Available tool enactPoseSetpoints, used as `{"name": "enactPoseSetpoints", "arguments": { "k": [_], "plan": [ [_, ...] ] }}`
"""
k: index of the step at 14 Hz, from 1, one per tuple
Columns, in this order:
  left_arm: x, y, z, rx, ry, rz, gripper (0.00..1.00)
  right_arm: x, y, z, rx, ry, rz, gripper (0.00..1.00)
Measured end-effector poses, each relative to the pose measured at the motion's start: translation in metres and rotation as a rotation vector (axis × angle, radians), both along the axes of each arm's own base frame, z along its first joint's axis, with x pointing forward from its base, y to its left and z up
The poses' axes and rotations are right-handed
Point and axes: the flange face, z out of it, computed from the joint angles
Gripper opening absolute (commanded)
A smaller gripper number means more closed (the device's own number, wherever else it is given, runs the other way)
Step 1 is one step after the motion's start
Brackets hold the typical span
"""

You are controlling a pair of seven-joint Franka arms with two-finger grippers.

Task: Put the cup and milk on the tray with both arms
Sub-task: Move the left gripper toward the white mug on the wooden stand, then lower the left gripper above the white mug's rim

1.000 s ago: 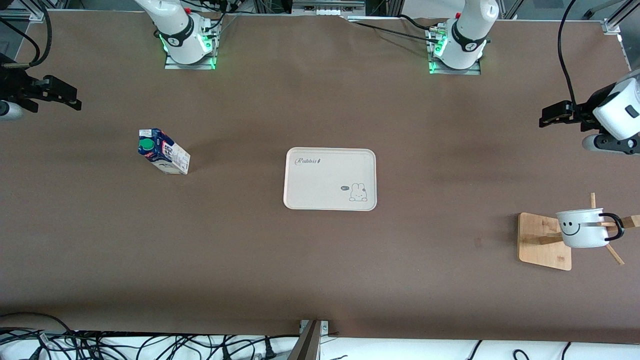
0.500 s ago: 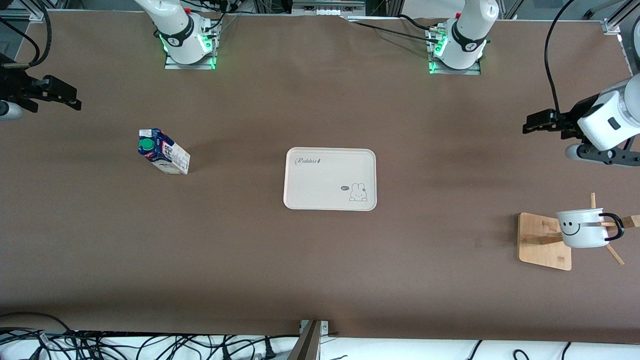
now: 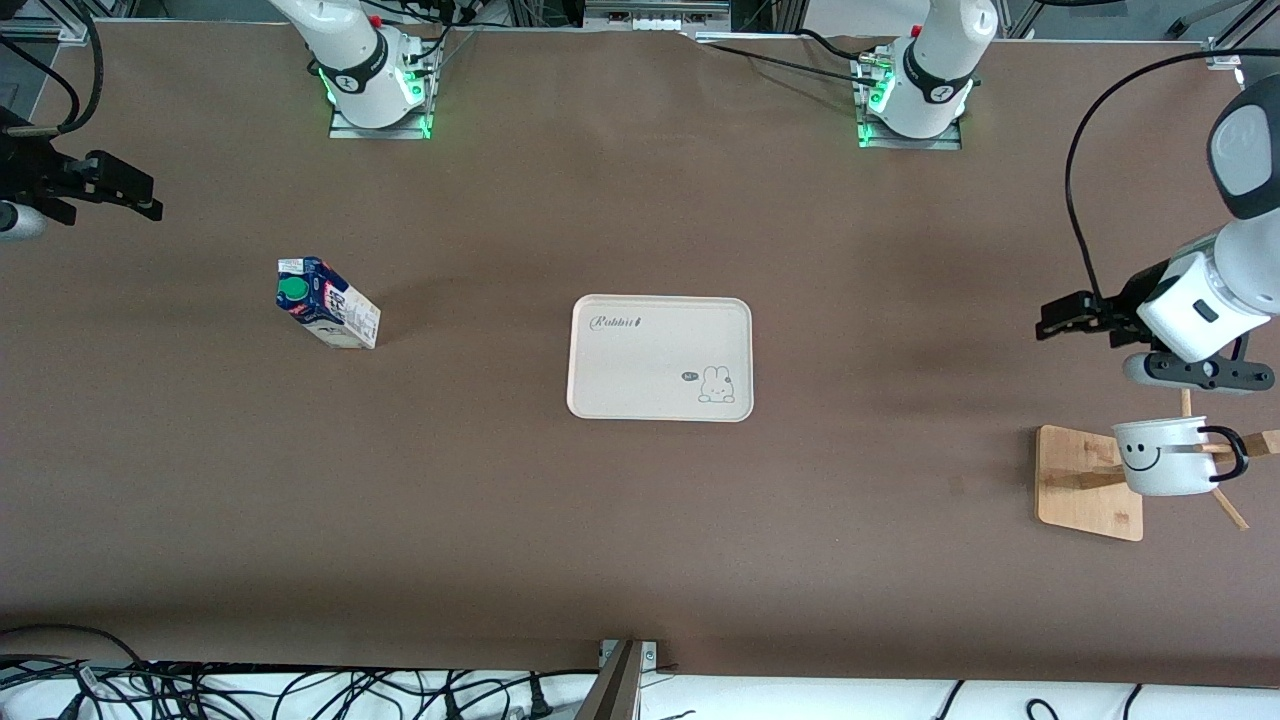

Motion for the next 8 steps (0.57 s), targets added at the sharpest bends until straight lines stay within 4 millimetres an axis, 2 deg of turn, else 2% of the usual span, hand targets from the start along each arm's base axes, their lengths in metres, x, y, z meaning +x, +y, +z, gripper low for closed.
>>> {"name": "enactPoseSetpoints", "arguments": {
  "k": [5,8],
  "plan": [
    [0.004,-0.008,-0.044,-0.019,-0.147,0.033,1.0,0.0,-0.001,0.0,0.0,0.0,-0.001,1.0],
    [-0.005,-0.01,-0.066,-0.017,-0.236,0.053,1.0,0.0,-0.001,0.0,0.0,0.0,-0.002,1.0]
  ]
}}
